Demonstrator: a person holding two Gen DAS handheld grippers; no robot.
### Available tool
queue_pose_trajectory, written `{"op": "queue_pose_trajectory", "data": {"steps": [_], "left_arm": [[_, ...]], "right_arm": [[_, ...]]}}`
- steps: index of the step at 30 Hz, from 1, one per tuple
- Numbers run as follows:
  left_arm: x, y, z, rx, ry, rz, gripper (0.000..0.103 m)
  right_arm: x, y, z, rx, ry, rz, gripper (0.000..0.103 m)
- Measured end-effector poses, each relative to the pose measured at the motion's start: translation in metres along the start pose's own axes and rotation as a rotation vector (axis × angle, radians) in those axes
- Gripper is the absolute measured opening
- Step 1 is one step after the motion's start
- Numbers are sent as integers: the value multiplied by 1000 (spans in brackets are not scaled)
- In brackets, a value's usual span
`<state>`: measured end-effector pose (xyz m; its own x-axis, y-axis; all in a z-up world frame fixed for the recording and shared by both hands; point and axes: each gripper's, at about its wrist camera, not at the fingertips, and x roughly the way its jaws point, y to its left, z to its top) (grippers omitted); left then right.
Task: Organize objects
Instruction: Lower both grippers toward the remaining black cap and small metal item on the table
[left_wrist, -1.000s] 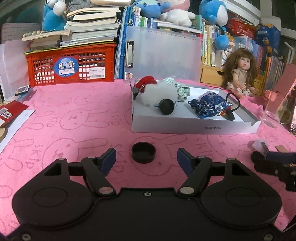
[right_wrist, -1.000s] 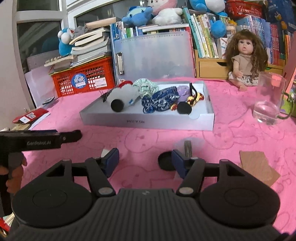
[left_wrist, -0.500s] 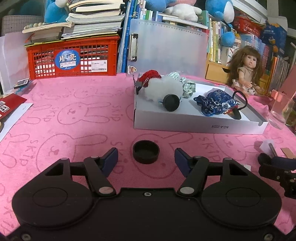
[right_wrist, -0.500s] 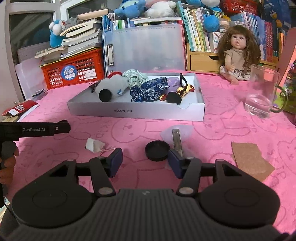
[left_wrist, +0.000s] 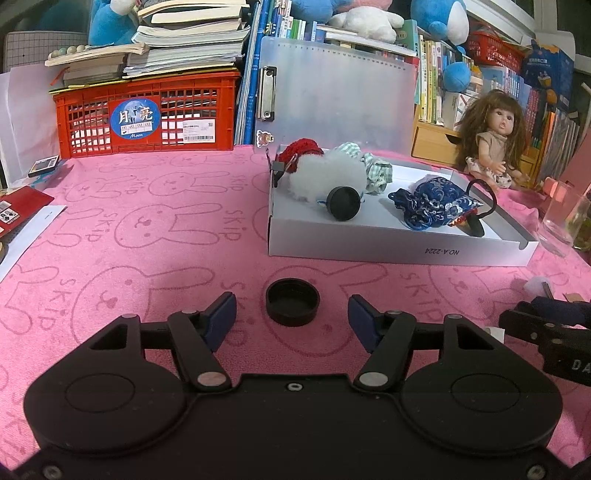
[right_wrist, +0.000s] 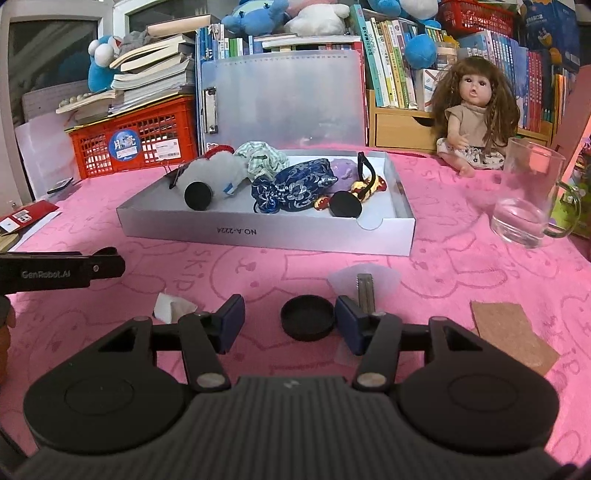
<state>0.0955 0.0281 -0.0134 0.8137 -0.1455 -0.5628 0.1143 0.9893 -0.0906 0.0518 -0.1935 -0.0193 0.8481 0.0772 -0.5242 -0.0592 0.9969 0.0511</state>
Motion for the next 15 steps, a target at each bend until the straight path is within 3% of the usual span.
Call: {"op": "queue_pose_trajectory", "data": {"steps": [7, 15], "left_arm": [[1, -1, 1, 6, 1, 2, 64], [7, -4, 6, 2, 3, 4, 46]], "right_arm": [[1, 6, -3, -40, -11, -19, 68], [0, 5, -5, -33, -21, -16, 64]]}}
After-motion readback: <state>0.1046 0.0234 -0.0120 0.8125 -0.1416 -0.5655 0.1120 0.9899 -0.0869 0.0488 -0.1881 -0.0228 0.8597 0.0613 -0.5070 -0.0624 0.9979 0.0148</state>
